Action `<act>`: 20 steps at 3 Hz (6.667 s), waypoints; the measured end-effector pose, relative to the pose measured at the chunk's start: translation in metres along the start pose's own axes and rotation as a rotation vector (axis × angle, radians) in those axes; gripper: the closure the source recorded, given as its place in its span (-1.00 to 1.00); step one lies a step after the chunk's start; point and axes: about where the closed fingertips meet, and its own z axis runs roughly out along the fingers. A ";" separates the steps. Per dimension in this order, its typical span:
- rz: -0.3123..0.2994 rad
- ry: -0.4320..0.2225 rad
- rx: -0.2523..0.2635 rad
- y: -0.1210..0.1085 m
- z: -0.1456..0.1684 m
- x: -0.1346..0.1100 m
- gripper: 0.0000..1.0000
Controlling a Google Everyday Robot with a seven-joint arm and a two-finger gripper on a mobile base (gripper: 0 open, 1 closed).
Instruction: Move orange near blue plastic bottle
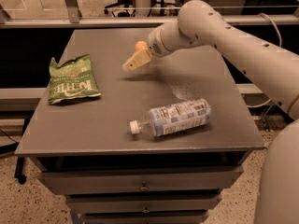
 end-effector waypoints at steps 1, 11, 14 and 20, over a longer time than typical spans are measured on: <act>0.032 -0.017 0.009 -0.006 0.008 0.002 -0.70; 0.206 -0.003 0.048 0.022 -0.228 0.094 1.00; 0.276 -0.015 -0.042 0.067 -0.230 0.095 1.00; 0.285 -0.021 -0.164 0.115 -0.194 0.078 -1.00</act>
Offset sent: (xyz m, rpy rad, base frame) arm 0.0198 0.0031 -0.0082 0.0769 0.0128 -0.0493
